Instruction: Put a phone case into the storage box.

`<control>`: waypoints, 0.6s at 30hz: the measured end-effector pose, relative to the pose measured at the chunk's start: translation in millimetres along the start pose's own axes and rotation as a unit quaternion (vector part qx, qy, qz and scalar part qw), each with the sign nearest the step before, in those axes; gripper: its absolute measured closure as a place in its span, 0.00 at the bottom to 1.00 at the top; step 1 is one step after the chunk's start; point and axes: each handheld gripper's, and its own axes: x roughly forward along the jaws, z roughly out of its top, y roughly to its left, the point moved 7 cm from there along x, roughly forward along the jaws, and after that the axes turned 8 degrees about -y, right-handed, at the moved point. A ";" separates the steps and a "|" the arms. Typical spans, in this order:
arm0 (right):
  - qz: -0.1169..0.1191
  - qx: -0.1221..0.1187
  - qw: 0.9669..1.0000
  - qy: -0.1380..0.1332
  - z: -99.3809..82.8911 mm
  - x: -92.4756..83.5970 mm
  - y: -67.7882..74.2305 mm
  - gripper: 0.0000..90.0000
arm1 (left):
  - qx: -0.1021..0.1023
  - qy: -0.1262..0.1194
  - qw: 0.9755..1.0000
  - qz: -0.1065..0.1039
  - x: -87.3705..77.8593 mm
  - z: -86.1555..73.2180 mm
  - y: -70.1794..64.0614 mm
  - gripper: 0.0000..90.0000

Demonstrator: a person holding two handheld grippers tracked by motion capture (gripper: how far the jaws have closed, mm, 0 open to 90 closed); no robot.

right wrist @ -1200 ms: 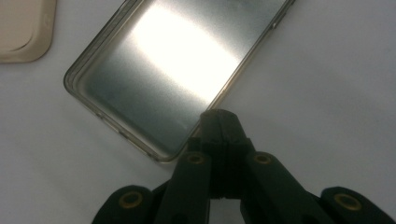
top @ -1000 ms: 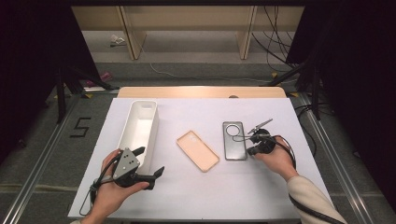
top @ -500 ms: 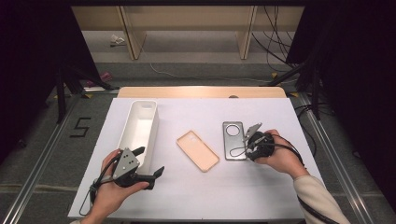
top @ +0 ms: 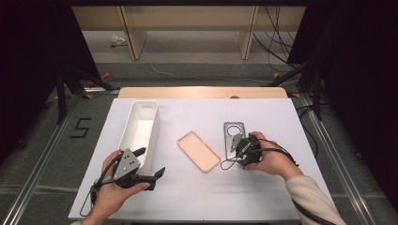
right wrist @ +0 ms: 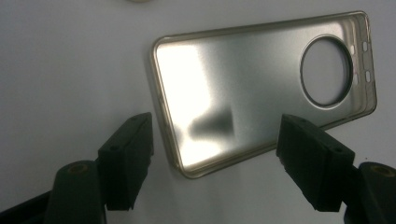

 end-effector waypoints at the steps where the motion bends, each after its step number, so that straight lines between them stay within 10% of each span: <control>1: 0.001 -0.002 1.000 0.002 2.0 1.4 0.3 0.31 | 0.000 0.000 1.000 0.000 -0.1 -0.1 0.1 0.09; 18: 0.009 -0.045 0.999 0.019 14.2 9.7 0.6 0.32 | -0.001 -0.001 1.000 0.000 0.0 0.0 -0.1 0.09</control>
